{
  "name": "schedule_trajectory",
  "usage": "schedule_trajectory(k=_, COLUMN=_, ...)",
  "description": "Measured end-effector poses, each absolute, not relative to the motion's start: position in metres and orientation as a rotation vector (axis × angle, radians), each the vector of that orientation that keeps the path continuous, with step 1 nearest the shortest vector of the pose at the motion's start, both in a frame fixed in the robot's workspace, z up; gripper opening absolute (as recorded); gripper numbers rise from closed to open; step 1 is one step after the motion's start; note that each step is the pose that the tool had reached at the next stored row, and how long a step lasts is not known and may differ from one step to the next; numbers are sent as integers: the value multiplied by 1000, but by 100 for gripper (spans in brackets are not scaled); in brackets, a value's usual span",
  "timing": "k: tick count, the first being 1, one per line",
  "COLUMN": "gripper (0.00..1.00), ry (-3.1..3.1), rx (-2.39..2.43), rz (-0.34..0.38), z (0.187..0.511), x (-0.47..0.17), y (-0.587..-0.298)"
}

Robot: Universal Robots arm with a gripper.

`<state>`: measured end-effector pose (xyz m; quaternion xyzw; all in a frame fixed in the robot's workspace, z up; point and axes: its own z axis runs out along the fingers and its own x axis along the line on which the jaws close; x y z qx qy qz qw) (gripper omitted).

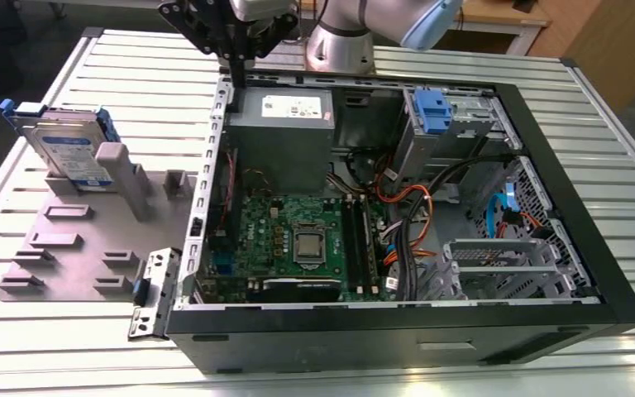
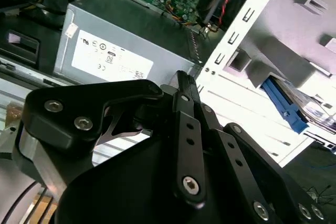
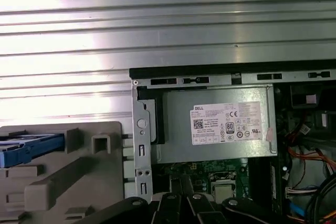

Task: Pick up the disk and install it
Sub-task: 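Reach for the disk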

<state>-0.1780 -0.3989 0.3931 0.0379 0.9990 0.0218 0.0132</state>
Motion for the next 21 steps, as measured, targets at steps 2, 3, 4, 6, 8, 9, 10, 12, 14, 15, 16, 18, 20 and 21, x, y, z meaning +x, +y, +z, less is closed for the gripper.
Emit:
schedule_trajectory(k=2, gripper=11, ry=3112, rx=118, rz=68, z=393, x=-181, y=-399)
schedule_trajectory(k=3, gripper=11, ry=3112, rx=118, rz=68, z=393, x=-183, y=-399)
schedule_trajectory(k=4, gripper=11, ry=3112, rx=118, rz=68, z=393, x=-184, y=-399)
schedule_trajectory(k=6, gripper=11, ry=3112, rx=118, rz=68, z=393, x=-186, y=-399)
schedule_trajectory(k=8, gripper=11, ry=3112, rx=118, rz=68, z=393, x=-186, y=-399)
schedule_trajectory(k=9, gripper=11, ry=3112, rx=118, rz=68, z=393, x=-187, y=-399)
schedule_trajectory(k=10, gripper=11, ry=3112, rx=118, rz=68, z=393, x=-188, y=-399)
schedule_trajectory(k=12, gripper=11, ry=3112, rx=118, rz=68, z=393, x=-190, y=-399)
schedule_trajectory(k=14, gripper=11, ry=3112, rx=118, rz=68, z=392, x=-194, y=-399)
schedule_trajectory(k=15, gripper=11, ry=3112, rx=118, rz=68, z=392, x=-196, y=-399)
schedule_trajectory(k=16, gripper=11, ry=3112, rx=118, rz=68, z=392, x=-198, y=-399)
schedule_trajectory(k=18, gripper=11, ry=3112, rx=118, rz=68, z=392, x=-204, y=-399)
schedule_trajectory(k=20, gripper=11, ry=3112, rx=118, rz=68, z=391, x=-210, y=-399)
schedule_trajectory(k=21, gripper=11, ry=3112, rx=118, rz=68, z=391, x=-213, y=-398)
